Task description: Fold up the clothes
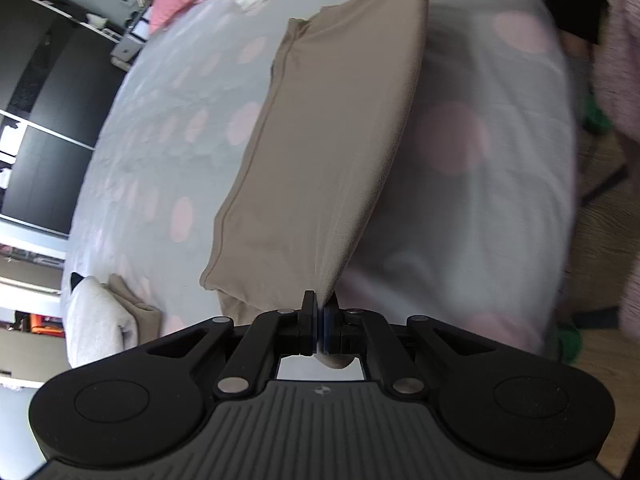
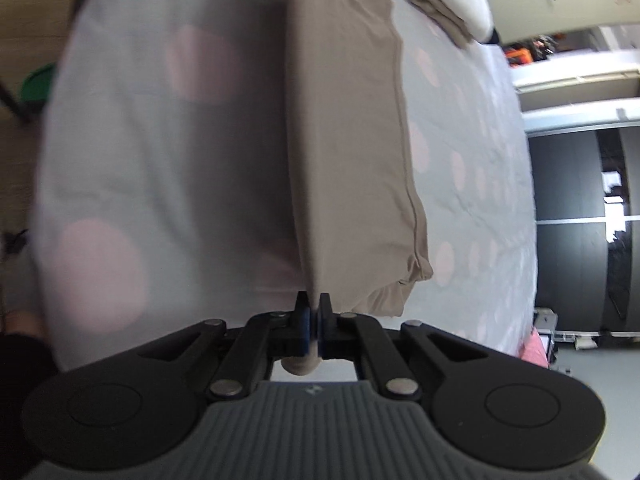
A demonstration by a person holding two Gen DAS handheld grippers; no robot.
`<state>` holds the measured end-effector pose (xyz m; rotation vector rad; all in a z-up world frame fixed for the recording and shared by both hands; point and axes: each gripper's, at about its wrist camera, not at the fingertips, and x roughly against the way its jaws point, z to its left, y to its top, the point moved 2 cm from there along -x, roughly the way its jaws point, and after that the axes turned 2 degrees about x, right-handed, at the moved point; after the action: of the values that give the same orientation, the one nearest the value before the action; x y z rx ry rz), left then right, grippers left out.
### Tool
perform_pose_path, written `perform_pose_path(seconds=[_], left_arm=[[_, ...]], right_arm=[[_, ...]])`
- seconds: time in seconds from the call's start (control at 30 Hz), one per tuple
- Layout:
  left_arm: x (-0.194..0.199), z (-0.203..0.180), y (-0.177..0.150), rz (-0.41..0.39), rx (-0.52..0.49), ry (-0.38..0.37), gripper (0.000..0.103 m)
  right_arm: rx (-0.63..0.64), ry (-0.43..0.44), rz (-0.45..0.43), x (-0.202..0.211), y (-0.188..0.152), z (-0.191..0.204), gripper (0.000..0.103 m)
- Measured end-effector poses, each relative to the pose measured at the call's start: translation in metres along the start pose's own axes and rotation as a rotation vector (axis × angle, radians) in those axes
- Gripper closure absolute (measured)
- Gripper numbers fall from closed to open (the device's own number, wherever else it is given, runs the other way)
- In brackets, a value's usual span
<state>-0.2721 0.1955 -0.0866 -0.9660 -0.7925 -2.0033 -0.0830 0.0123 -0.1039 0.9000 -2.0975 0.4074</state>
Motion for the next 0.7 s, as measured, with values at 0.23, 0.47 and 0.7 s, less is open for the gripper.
perform_pose_path(seconds=[0.23, 0.47, 0.7], left_arm=[[-0.009, -0.025, -0.012, 0.044, 0.007, -0.161, 0.102], [-0.043, -0.038, -0.018, 0.101, 0.052, -0.239, 0.102], [-0.068, -0.034, -0.022, 0.13, 0.158, -0.285, 0.097]], right_arm=[[0.032, 0.136, -0.015, 0.013, 0.003, 0.023, 0.1], [0.004, 0.218, 0.017, -0.013, 0.01, 0.043, 0.099], [-0.021, 0.239, 0.023, -0.024, 0.015, 0.046, 0.098]])
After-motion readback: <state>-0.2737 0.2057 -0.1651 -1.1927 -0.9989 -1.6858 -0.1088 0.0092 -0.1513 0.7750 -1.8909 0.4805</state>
